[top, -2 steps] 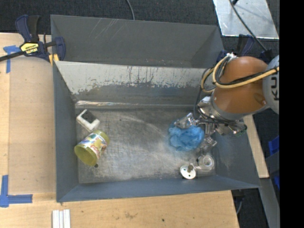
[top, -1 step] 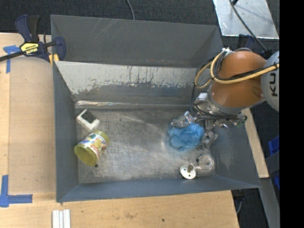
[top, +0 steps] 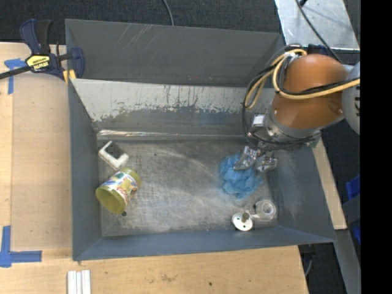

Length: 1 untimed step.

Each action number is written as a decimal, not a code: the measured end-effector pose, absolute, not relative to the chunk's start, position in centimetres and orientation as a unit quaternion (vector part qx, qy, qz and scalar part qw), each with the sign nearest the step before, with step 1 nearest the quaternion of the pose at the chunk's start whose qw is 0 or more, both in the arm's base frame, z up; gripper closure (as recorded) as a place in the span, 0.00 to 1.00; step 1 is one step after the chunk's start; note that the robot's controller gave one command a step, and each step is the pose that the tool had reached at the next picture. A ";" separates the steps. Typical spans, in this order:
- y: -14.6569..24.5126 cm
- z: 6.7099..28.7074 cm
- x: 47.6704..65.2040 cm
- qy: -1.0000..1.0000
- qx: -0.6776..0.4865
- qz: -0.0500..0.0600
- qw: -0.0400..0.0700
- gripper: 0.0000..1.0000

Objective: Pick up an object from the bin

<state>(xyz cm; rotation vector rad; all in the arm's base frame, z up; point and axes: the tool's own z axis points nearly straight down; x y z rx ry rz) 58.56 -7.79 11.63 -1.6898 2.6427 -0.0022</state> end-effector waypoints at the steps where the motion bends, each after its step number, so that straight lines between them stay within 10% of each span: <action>1: -7.8 11.6 58.6 0.843 -0.539 -0.001 0.002 1.00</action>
Offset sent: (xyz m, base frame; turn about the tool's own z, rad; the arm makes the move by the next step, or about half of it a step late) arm 0.0065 -0.0016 0.1161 0.0185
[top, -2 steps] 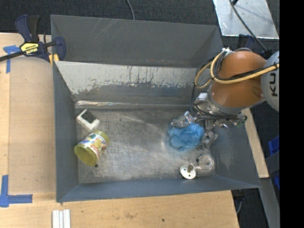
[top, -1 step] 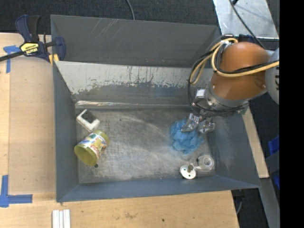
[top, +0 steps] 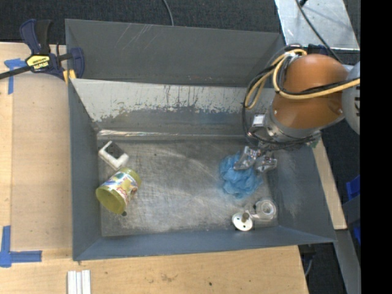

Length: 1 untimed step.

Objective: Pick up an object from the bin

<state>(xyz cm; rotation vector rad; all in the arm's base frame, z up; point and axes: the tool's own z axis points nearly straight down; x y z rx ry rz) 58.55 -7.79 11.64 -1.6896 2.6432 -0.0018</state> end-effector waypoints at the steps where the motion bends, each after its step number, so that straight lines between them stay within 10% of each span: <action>1: -8.0 23.3 59.3 0.849 -0.529 0.000 0.001 1.00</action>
Offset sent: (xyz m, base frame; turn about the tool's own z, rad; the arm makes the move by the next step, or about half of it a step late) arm 0.0000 0.0000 0.0000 0.0000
